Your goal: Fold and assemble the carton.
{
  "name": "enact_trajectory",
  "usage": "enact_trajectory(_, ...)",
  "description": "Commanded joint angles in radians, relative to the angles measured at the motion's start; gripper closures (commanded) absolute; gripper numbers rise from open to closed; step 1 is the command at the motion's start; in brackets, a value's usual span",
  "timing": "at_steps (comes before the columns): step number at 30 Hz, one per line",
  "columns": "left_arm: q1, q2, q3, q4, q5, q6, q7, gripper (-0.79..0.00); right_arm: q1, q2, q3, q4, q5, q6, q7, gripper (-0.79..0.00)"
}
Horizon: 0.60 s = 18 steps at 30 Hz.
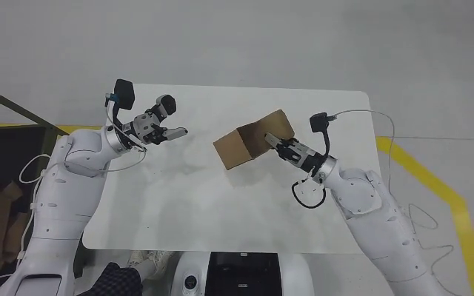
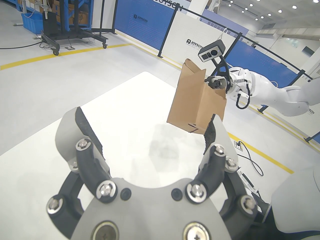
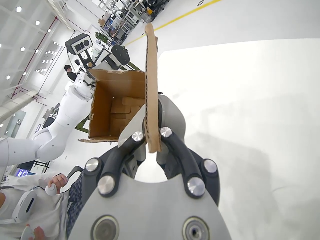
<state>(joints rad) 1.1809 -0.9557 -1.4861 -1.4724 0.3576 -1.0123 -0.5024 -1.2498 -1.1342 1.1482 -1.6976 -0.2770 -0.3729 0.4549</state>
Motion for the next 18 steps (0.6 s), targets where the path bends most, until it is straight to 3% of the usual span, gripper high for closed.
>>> enact_trajectory(1,0.000,0.000,0.000,0.000,0.000,0.000,0.000,-0.785,0.000,0.000,0.000,0.000,0.000,0.000,0.000,0.000)
enact_trajectory(8,0.000,0.000,0.000,0.000,0.000,0.000,0.000,-0.785,0.000,0.000,0.000,0.000,0.000,0.000,0.000,0.000)
enact_trajectory(11,0.000,0.000,0.000,0.000,0.000,0.000,0.000,-0.785,-0.020,-0.004,0.002,0.003,0.018,0.028,-0.063,0.000)
enact_trajectory(18,0.012,-0.007,0.021,-0.046,0.054,0.000,0.077,-0.785,-0.056,-0.022,-0.021,0.012,0.182,0.105,-0.147,0.000)
